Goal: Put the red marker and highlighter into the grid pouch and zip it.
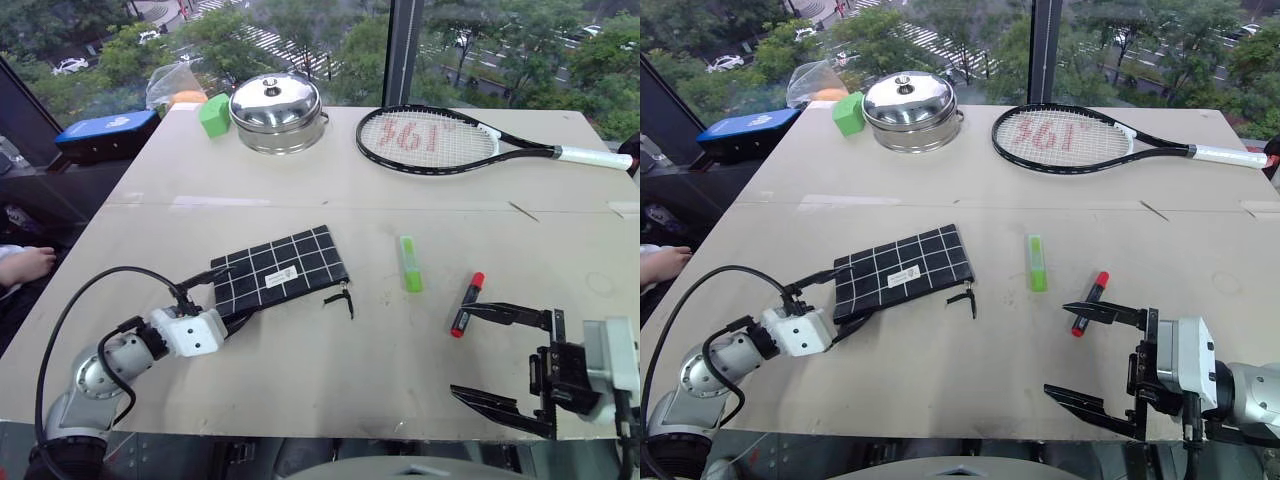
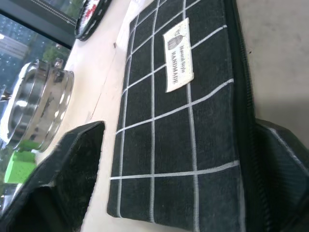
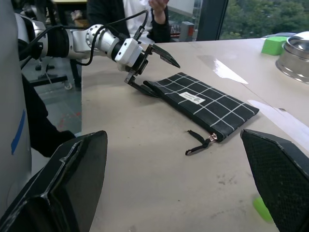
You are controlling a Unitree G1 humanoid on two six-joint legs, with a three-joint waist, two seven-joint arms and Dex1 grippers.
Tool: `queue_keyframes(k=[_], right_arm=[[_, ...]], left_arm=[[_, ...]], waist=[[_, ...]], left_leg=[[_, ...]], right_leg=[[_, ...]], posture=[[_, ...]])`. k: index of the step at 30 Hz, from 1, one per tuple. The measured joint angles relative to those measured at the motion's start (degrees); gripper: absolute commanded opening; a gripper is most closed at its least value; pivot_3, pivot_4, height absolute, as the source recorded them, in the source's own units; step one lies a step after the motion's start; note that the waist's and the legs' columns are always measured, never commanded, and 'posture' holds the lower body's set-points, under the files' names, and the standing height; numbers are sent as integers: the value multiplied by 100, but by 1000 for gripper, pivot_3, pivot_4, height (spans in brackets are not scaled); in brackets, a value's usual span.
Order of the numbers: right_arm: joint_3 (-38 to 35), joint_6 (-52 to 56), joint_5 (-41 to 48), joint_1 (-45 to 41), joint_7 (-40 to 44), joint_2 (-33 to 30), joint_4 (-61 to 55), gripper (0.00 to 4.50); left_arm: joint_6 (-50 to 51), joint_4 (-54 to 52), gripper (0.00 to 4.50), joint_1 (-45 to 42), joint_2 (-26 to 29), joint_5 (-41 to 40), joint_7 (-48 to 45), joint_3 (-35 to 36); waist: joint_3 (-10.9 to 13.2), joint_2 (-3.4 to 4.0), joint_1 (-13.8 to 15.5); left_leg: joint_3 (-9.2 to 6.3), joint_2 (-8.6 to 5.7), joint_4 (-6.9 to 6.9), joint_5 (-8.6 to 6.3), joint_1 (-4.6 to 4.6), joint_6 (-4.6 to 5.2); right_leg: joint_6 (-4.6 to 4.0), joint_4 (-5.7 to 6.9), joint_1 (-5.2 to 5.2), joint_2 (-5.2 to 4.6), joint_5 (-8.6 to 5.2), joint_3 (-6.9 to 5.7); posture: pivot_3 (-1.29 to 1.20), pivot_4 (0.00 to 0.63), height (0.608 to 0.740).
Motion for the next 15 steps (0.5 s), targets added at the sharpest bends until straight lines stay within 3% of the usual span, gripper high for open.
queue_keyframes(k=[4,7,12,15], right_arm=[[-1,0,-2,151,-86,6,-96,4500],[7,2,-3,163,-219,22,-203,4500],[478,192,-348,-274,-938,216,-206,4500],[976,696,-648,-828,-1647,249,-204,4500]], left_arm=[[292,181,1150,-124,35,-369,-214,-356],[687,174,60,-212,143,-785,-482,-401],[1999,-241,60,-81,154,-1796,-1049,-396],[2855,-846,60,-43,101,-2248,-1233,-482]], waist=[[-5,8,3],[-11,17,-14],[4,-1,-104],[44,-58,-108]], left_leg=[[-1,3,-2,0,9,-1],[3,3,-2,0,16,-1],[21,4,-5,-1,18,-1],[18,5,-4,0,2,-2]], right_leg=[[1,9,1,2,-1,1],[2,10,3,3,-1,4],[4,9,-3,4,-3,13],[3,8,-15,4,-3,20]], posture=[[0,150,740],[0,150,740],[0,150,740],[0,150,740]])
